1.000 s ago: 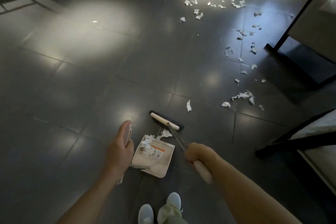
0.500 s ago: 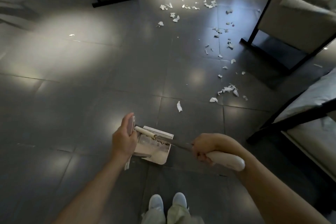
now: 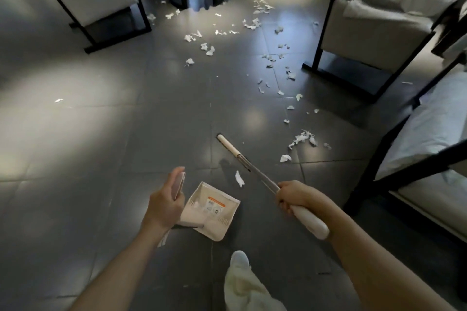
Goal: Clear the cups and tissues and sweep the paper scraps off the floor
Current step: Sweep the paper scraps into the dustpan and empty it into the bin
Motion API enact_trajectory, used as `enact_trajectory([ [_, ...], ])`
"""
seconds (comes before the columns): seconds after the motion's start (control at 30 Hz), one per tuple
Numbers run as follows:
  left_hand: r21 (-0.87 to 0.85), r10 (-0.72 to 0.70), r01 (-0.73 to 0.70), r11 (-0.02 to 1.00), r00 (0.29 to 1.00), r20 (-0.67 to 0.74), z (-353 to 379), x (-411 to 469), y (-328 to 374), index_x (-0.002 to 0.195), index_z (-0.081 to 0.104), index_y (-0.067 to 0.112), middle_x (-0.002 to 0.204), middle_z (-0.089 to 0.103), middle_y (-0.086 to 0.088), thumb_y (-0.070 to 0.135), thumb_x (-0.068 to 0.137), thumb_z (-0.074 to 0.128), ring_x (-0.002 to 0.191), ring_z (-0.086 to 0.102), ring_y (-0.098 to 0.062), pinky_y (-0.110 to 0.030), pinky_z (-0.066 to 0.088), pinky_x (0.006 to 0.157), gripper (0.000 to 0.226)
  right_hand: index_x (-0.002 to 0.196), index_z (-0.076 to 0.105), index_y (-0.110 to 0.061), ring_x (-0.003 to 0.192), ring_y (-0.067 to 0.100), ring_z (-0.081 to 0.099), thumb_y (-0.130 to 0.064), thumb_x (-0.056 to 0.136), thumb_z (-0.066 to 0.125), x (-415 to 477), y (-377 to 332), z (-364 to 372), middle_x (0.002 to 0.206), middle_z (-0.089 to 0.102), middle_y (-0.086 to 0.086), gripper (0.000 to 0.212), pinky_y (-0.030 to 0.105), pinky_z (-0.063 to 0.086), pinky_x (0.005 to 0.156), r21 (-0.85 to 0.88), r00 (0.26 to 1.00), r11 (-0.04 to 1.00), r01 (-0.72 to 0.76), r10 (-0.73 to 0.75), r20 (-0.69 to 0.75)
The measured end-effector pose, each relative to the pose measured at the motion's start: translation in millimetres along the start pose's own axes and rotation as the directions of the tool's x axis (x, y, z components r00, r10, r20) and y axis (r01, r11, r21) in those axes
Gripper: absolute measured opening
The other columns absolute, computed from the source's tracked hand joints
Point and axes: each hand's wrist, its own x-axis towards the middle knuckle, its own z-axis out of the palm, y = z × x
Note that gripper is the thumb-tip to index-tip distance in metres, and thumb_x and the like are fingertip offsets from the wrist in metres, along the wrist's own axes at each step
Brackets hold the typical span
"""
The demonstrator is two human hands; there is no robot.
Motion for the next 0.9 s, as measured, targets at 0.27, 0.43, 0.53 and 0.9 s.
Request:
enact_trajectory([
  [0.27, 0.041, 0.025, -0.028, 0.999, 0.996, 0.082, 12.7, 100.0, 2.2, 0.129, 0.050, 0.034, 0.093, 0.069, -0.006, -0.001, 0.078, 0.057, 0.080, 0.065, -0.035, -0.026, 0.036, 0.064, 0.062, 0.106, 0.054, -0.005, 0.043, 0.016, 0.052, -0.003, 0.085, 0.040, 95.1, -18.2, -11.6, 0.066, 0.056, 0.010, 0.026, 0.024, 0.044, 0.039, 0.017, 0.990, 1.000, 0.006, -0.003, -0.141],
  [0.43, 0.004, 0.056, -0.056, 0.998, 0.995, 0.078, 22.7, 142.3, 5.3, 0.127, 0.051, 0.033, 0.090, 0.069, -0.004, -0.002, 0.079, 0.057, 0.061, 0.056, -0.017, -0.026, 0.035, 0.061, 0.060, 0.125, 0.051, -0.013, 0.062, 0.015, 0.056, -0.012, 0.088, 0.040, 137.1, -35.3, -4.1, 0.094, 0.057, 0.006, 0.038, 0.021, 0.043, 0.042, -0.106, 0.979, 0.993, -0.057, 0.035, -0.202],
  [0.53, -0.037, 0.087, -0.083, 0.996, 0.991, 0.102, 31.2, 163.8, 13.9, 0.129, 0.049, 0.034, 0.099, 0.067, 0.000, 0.000, 0.080, 0.056, 0.073, 0.061, -0.021, -0.025, 0.037, 0.066, 0.059, 0.134, 0.043, -0.012, 0.056, 0.011, 0.054, -0.011, 0.091, 0.040, 155.2, -52.3, -4.4, 0.090, 0.055, 0.004, 0.043, 0.019, 0.040, 0.038, -0.216, 0.983, 0.968, -0.127, 0.094, -0.157],
  [0.9, -0.107, 0.159, -0.141, 0.984, 0.969, 0.190, 40.8, 221.2, 48.9, 0.129, 0.052, 0.024, 0.107, 0.067, -0.013, 0.001, 0.083, 0.054, 0.094, 0.062, -0.035, -0.028, 0.038, 0.073, 0.052, 0.135, 0.049, -0.001, 0.042, 0.010, 0.044, -0.008, 0.084, 0.047, 67.7, -95.3, -14.1, 0.058, 0.047, 0.002, 0.051, 0.021, 0.041, 0.043, -0.187, 0.955, 0.964, -0.189, 0.225, 0.192],
])
